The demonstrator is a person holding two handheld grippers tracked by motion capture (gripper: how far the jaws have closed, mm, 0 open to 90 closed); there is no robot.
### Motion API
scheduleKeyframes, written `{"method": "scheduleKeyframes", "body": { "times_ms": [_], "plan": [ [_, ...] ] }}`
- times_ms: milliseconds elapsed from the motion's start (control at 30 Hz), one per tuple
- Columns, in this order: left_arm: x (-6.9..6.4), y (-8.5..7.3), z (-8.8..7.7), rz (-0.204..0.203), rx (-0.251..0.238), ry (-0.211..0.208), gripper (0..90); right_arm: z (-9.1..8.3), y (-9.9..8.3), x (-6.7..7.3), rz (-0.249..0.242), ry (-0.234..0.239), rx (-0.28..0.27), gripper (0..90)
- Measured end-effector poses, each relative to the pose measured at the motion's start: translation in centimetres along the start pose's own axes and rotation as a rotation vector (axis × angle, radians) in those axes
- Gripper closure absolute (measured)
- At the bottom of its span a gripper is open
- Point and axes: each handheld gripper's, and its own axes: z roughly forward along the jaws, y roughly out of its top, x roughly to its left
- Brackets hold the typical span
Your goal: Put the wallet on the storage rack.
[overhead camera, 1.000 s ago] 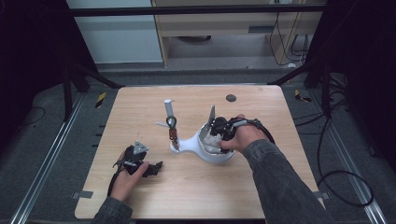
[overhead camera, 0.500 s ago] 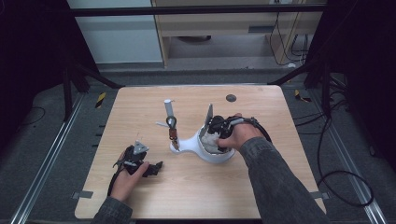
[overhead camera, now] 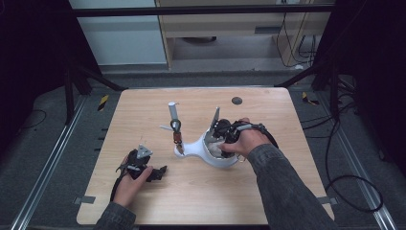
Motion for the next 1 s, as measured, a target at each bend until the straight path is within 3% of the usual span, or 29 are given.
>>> {"method": "scheduleKeyframes", "body": {
  "times_ms": [200,500,1000],
  "plan": [
    [0.0,0.0,0.0,0.000,0.000,0.000,0.0,-0.5,-0.3,0.0,0.004,-0.001,-0.036,22.1],
    [0.0,0.0,0.0,0.000,0.000,0.000,0.0,-1.5,-0.9,-0.1,0.058,-0.017,-0.093,12.3],
    [0.0,0.0,0.0,0.000,-0.001,0.000,0.0,-3.0,-3.4,-0.8,0.129,-0.046,-0.248,5.8]
  ]
}}
